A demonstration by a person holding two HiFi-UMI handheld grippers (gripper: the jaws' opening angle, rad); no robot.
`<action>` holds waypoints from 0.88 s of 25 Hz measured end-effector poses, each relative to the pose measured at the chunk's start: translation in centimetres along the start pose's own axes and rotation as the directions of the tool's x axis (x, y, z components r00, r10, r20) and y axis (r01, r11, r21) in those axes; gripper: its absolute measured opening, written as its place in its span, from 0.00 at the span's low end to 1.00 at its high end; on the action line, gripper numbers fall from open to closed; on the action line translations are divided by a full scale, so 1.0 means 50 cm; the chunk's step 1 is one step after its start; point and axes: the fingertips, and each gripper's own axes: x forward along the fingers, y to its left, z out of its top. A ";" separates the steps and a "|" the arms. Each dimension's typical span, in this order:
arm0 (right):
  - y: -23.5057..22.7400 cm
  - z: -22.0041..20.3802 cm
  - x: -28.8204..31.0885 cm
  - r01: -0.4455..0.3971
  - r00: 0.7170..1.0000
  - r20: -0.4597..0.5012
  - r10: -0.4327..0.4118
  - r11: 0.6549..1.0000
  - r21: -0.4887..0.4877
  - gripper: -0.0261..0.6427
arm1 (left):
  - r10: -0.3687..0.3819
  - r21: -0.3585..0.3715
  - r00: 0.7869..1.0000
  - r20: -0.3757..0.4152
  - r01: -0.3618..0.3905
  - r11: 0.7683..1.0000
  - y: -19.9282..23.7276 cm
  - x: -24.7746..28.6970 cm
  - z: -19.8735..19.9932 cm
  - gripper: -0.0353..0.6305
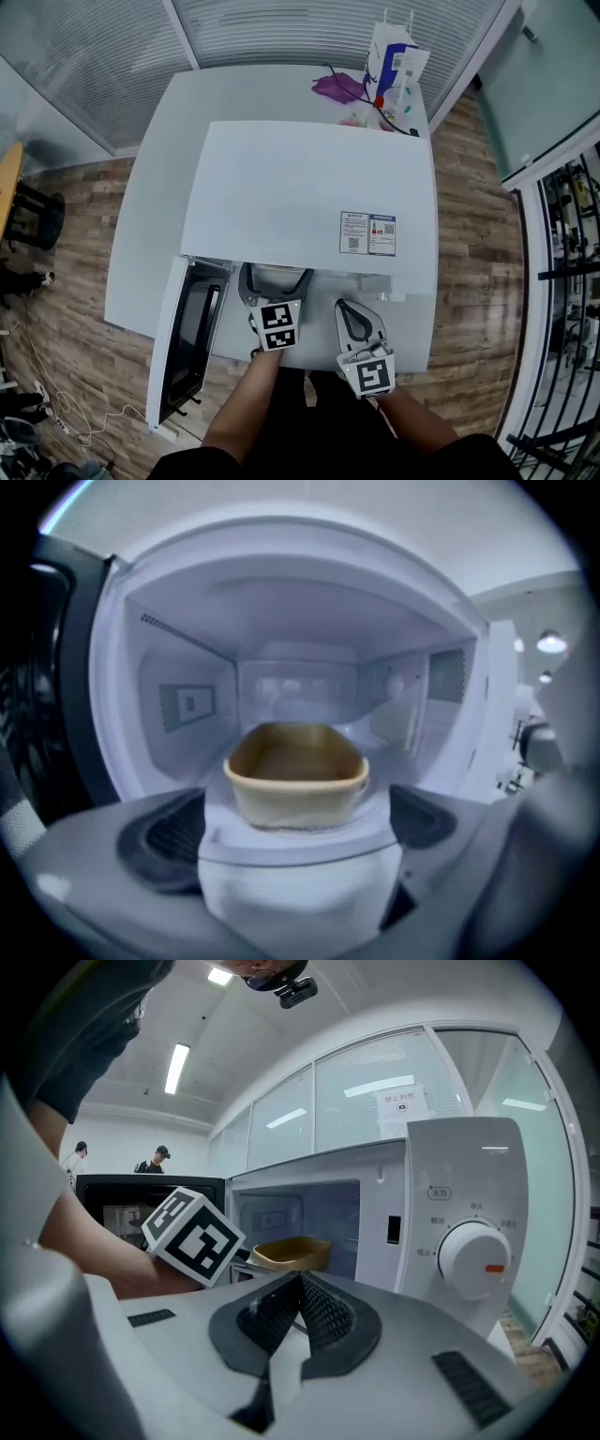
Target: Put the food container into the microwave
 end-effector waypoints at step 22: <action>0.018 0.185 -0.062 0.009 0.980 0.200 -0.008 1.000 -0.001 0.04 | 0.170 0.057 0.961 0.218 -0.186 0.981 0.030 -0.331 0.122 0.22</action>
